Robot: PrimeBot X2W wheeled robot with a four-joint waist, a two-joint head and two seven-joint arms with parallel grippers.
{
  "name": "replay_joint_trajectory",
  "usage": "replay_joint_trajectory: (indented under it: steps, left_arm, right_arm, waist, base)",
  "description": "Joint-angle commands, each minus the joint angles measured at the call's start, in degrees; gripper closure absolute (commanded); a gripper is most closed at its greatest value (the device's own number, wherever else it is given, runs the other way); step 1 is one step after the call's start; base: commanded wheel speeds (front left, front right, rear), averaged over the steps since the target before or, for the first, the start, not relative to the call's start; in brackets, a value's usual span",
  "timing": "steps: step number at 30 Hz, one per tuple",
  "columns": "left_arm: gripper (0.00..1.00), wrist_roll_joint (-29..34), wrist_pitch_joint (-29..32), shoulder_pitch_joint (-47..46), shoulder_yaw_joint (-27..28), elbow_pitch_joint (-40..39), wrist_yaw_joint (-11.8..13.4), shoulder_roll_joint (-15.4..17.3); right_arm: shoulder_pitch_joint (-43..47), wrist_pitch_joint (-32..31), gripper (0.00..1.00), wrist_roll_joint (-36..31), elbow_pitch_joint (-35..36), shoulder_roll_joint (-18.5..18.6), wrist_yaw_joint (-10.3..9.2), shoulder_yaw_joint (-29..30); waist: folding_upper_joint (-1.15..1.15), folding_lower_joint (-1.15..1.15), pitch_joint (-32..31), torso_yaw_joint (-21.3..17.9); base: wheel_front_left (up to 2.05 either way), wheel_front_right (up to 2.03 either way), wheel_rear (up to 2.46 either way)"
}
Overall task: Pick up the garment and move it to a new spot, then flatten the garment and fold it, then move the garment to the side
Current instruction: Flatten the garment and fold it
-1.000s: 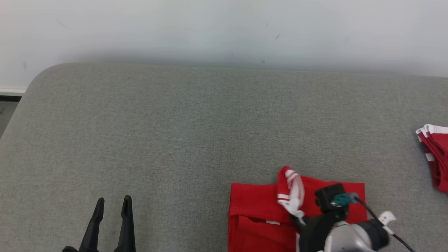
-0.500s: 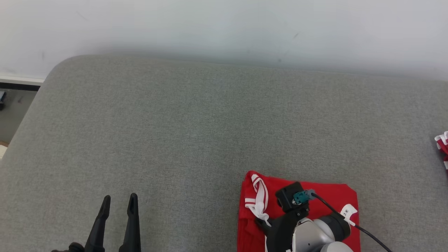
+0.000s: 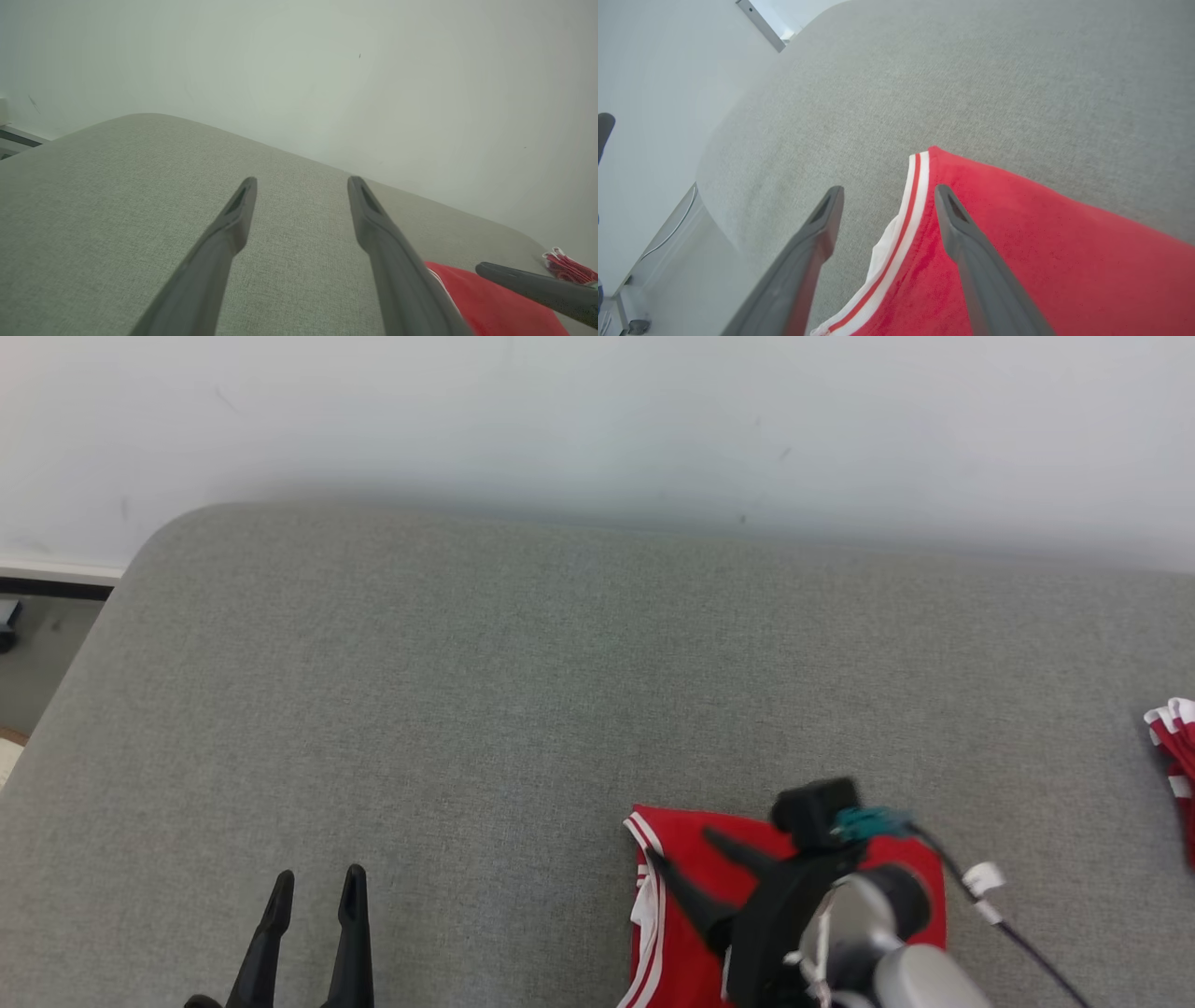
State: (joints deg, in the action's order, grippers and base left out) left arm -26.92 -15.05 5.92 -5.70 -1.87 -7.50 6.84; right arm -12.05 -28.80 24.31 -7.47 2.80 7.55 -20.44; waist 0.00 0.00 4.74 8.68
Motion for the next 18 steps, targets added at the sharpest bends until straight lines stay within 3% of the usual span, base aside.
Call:
replay_joint_trajectory:
  steps: [1, 6, 11, 18]
  left_arm:
    - [0.0, 0.4, -0.1, 0.8, 0.0, -0.2, 0.1, 0.0]
    - [0.0, 0.9, -0.1, 1.5, -0.3, -0.6, 0.1, -0.1]
    - [0.0, 1.0, -0.1, 2.5, -0.3, -0.7, 0.1, -0.3]
    - [0.0, 1.4, -0.1, 2.0, 0.9, -0.7, 0.1, -0.6]
  right_arm:
    - [-0.9, 0.7, 0.0, -0.3, 0.7, 0.2, -0.16, 1.0]
    - [1.4, 2.7, 0.0, -5.1, 5.2, 0.1, -0.16, 9.6]
    - [6.9, 0.2, 0.0, -10.5, 10.8, 0.1, -0.16, 19.8]
    - [14.2, -1.9, 0.0, -11.2, 17.7, 0.1, -0.16, 29.2]
  waist:
    - [0.0, 0.0, -0.4, -0.3]
    - [0.0, 0.0, -1.2, -0.9]
    - [0.0, 0.0, -2.0, -2.0]
    - [0.0, 0.0, -2.4, -4.7]
  base:
    - [0.0, 0.0, 0.0]
    - [0.0, 0.0, 0.0]
    - [0.0, 0.0, 0.0]
    - [0.0, 0.0, 0.0]
